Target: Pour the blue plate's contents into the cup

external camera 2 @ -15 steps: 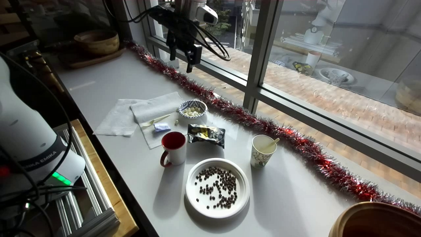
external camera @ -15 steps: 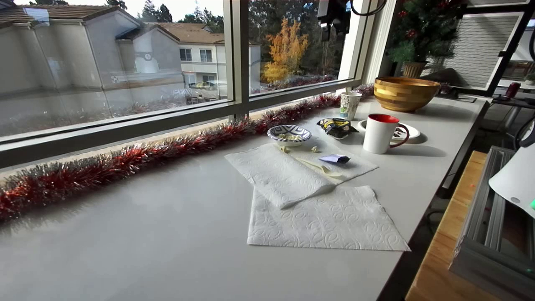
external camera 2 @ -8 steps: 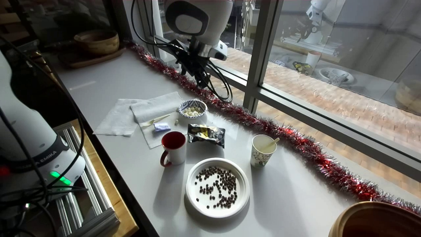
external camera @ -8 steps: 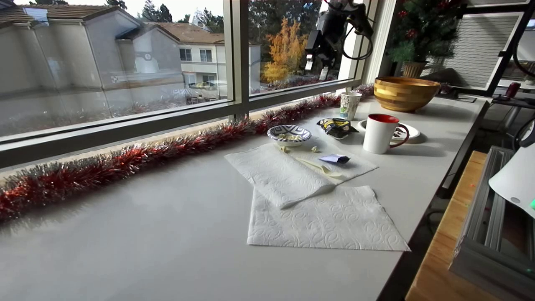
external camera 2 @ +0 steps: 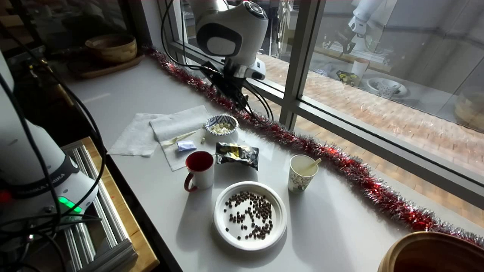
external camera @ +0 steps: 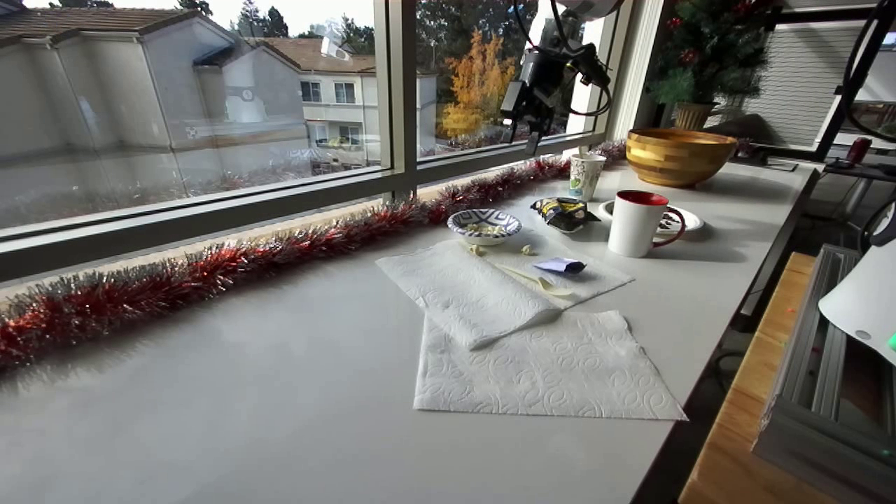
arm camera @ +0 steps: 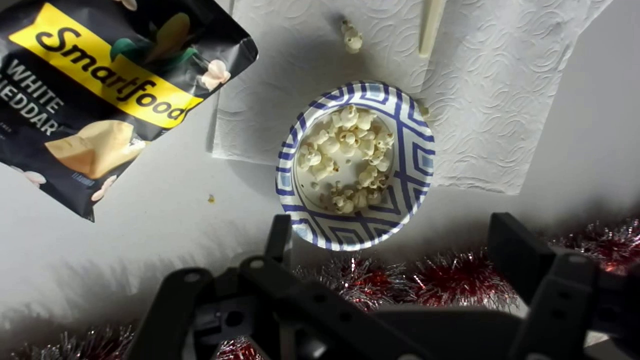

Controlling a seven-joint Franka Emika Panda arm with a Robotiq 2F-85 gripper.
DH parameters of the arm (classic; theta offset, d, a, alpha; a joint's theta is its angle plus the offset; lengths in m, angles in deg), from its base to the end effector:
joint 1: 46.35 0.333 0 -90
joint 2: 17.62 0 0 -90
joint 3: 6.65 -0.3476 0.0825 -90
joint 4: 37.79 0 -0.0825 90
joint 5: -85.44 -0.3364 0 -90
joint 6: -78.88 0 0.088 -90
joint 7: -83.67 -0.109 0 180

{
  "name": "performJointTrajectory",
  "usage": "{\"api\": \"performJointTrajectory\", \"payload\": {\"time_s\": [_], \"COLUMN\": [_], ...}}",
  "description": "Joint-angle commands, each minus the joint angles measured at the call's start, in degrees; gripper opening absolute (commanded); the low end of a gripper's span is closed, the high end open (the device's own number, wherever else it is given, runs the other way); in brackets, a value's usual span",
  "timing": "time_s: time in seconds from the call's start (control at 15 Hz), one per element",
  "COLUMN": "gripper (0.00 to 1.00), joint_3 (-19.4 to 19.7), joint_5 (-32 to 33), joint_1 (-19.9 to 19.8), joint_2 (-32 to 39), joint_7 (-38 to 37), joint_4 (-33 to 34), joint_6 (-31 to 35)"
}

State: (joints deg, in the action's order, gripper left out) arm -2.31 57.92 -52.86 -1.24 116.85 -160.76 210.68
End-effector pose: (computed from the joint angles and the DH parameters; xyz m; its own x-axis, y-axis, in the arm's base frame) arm 0.5264 -0.0888 0.3240 0.9990 0.0435 0.0095 0.0442 -0.9426 -0.3310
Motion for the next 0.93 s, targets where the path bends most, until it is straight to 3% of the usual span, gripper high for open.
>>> {"api": "performJointTrajectory", "payload": {"time_s": [0.0,0.87], "gripper": [1.00,1.00], "joint_3": [-1.9,-5.6], "joint_5": [0.7,-0.1], "joint_1": [-1.8,-6.3], "joint_2": [-0.1,12.3], "joint_7": [-0.5,1.6], "joint_4": [0.2,7.9], "joint_6": [0.1,0.6]}}
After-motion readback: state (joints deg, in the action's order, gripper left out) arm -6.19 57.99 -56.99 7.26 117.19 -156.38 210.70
